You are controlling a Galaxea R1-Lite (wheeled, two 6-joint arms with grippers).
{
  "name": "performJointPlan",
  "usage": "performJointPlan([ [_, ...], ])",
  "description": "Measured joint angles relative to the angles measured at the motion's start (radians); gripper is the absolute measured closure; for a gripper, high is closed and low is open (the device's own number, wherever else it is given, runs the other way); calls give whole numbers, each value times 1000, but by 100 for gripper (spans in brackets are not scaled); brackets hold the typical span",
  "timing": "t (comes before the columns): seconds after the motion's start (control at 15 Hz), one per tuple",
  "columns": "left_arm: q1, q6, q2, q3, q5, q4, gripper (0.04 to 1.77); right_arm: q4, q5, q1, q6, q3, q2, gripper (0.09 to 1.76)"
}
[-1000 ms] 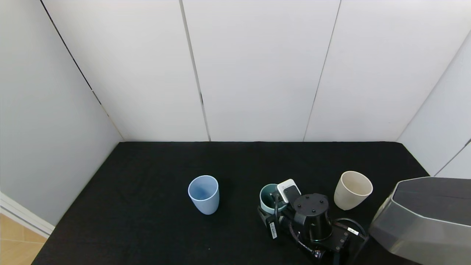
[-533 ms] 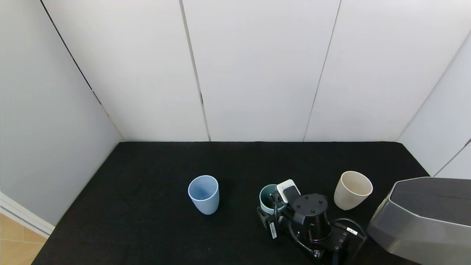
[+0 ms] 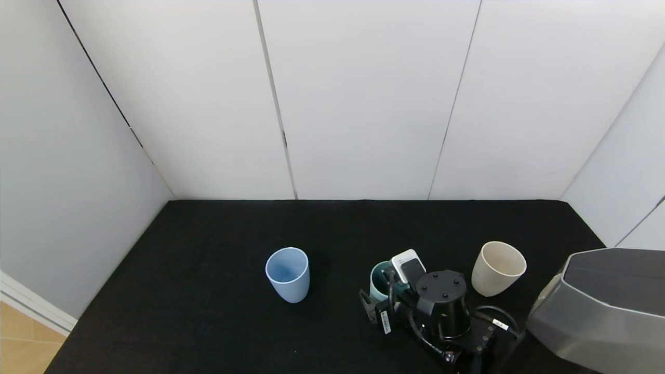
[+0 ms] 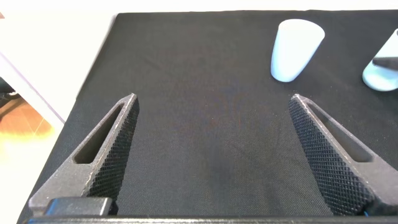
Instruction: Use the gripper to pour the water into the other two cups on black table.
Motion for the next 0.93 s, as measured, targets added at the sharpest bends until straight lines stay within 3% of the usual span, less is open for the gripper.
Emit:
performJointPlan([
  [0.27, 0, 0, 0, 0, 0, 0, 9, 16, -2, 0, -3, 7, -76, 23],
  [0.53, 0, 0, 0, 0, 0, 0, 9, 148, -47, -4, -6, 3, -193, 19],
  [0.93, 0, 0, 0, 0, 0, 0, 9, 217, -64, -37, -53, 5, -381, 17],
])
